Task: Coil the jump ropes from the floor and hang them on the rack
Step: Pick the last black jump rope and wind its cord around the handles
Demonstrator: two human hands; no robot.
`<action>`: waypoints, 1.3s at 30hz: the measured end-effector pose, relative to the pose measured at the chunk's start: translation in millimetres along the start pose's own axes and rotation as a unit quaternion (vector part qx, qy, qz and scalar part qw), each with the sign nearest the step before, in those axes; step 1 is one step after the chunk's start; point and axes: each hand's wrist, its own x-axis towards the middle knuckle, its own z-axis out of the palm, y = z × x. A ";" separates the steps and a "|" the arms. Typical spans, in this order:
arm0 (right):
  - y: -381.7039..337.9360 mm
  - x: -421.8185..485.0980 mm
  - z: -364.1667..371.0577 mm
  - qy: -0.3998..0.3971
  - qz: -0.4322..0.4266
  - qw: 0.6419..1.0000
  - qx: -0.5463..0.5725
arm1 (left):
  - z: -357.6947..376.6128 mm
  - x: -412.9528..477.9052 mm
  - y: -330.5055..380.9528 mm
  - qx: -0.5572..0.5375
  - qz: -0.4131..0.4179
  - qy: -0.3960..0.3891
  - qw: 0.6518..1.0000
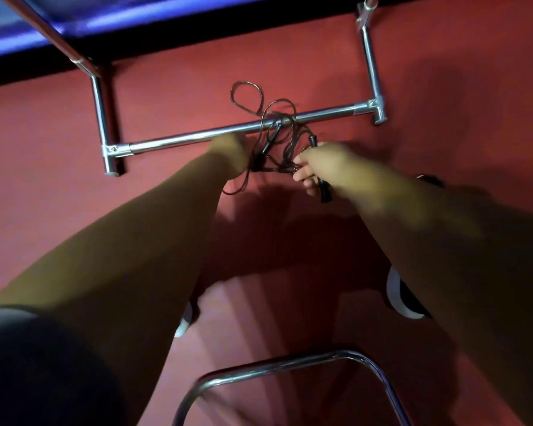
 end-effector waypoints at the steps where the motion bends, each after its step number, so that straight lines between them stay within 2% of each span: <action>1: 4.1 5.9 -0.3 -0.008 -0.007 1.000 0.003 | 2.3 5.1 1.6 0.009 0.007 0.010 1.000; 3: 9.2 12.8 -0.7 -0.018 -0.016 1.000 0.009 | 13.0 10.5 -0.3 0.008 0.024 0.016 1.000; 6: 15.0 17.6 1.2 -0.052 0.000 0.999 0.015 | 25.6 19.7 1.0 -0.069 0.002 0.015 0.998; 8: 18.4 21.0 1.9 -0.067 0.012 0.997 0.022 | 30.4 18.4 7.4 -0.068 0.009 -0.015 0.998; 10: 22.5 25.5 1.5 -0.068 0.017 0.997 0.024 | 38.6 23.2 9.7 -0.090 -0.012 -0.009 0.996; 14: 28.5 29.6 2.9 -0.079 0.027 0.996 0.015 | 49.7 20.1 12.8 -0.013 -0.007 0.043 0.999; 17: 33.0 32.8 4.3 -0.091 0.032 0.995 0.010 | 56.1 17.7 13.6 -0.069 0.009 0.020 0.997; 20: 34.5 32.8 4.4 -0.093 0.039 0.995 0.013 | 64.8 20.6 10.7 -0.117 -0.014 0.011 0.993; 24: 35.4 30.8 7.6 -0.102 0.050 0.993 0.024 | 71.3 25.5 13.2 -0.074 -0.038 0.022 0.996; 27: 38.8 28.6 9.4 -0.111 0.060 0.991 0.050 | 68.3 34.1 17.2 -0.036 -0.031 0.003 0.999; 30: 43.3 27.1 8.6 -0.119 0.057 0.991 0.021 | 59.7 38.7 19.9 0.030 -0.010 -0.036 0.999; 34: 39.4 18.9 7.2 -0.112 0.066 0.991 0.017 | 39.5 31.2 27.5 0.054 -0.018 -0.038 0.998; 36: 30.8 12.5 5.7 -0.106 0.062 0.992 0.036 | 24.3 19.7 30.9 0.002 -0.050 -0.051 0.997; 39: 7.7 -6.9 3.0 -0.087 0.038 0.995 0.038 | -4.6 -6.7 36.2 -0.143 -0.079 -0.063 0.985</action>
